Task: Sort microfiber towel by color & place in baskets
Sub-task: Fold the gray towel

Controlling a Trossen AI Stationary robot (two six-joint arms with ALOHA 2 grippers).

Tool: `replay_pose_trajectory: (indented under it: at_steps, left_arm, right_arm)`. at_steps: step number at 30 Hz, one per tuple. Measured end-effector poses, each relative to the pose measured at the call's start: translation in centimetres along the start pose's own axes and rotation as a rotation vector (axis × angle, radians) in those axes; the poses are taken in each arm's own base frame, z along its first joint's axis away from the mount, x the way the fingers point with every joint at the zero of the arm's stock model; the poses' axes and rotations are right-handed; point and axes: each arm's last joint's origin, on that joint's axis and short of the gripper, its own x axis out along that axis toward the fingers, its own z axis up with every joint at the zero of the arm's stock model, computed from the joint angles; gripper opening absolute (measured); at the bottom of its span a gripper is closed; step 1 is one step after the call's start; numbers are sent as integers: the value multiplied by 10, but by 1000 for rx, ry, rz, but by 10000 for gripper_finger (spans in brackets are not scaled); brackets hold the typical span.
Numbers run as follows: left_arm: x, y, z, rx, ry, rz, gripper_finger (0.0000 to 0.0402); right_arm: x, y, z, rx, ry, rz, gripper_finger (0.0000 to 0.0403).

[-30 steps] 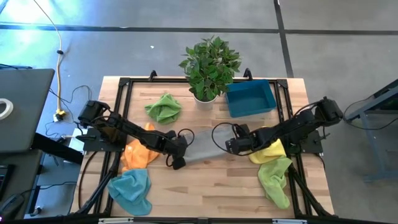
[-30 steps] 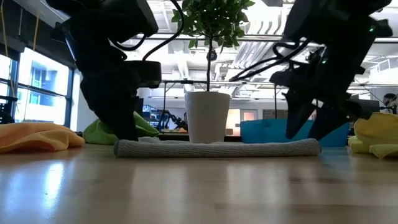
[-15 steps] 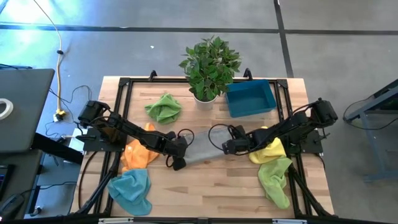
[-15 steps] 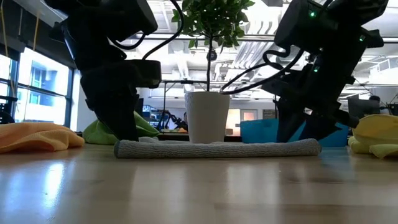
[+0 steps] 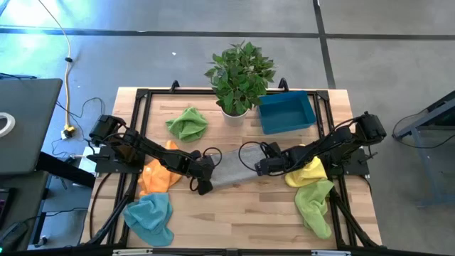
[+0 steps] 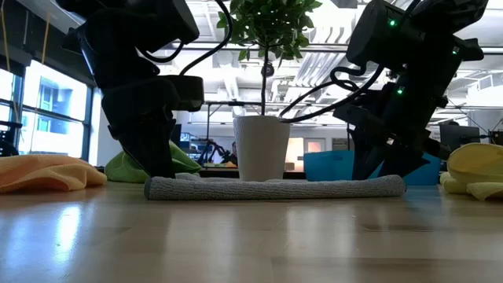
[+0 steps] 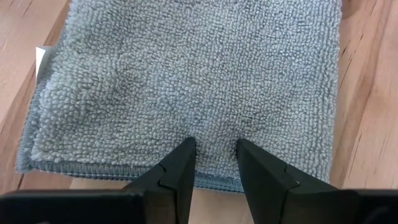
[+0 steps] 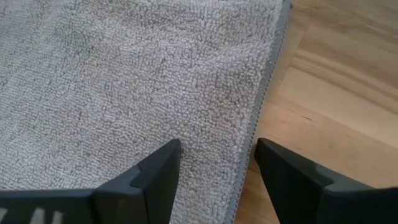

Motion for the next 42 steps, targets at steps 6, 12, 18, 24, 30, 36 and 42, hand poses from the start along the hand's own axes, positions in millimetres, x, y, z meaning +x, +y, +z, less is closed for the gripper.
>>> replay_pose_trajectory:
  at_steps: [6,12,18,24,30,36,42]
  left_arm:
    - [0,0,0,1,0,0,110]
    - [0,0,0,0,0,1,110]
    - [0,0,0,0,-1,1,110]
    - [0,0,0,-17,-4,5,110]
    - [-1,0,1,-72,-16,5,110]
    - [-13,0,3,-120,-28,-24,110]
    - [-28,-1,8,-182,-60,-69,110]
  right_arm:
    - [0,1,0,10,1,7,208]
    - [0,0,0,10,2,7,169]
    - [1,-1,0,7,0,-3,78]
    - [1,0,0,10,-1,5,10]
    - [1,0,0,4,1,6,2]
    - [-1,-3,-1,-10,29,-21,1]
    - [-7,-8,-1,-53,83,-47,0]
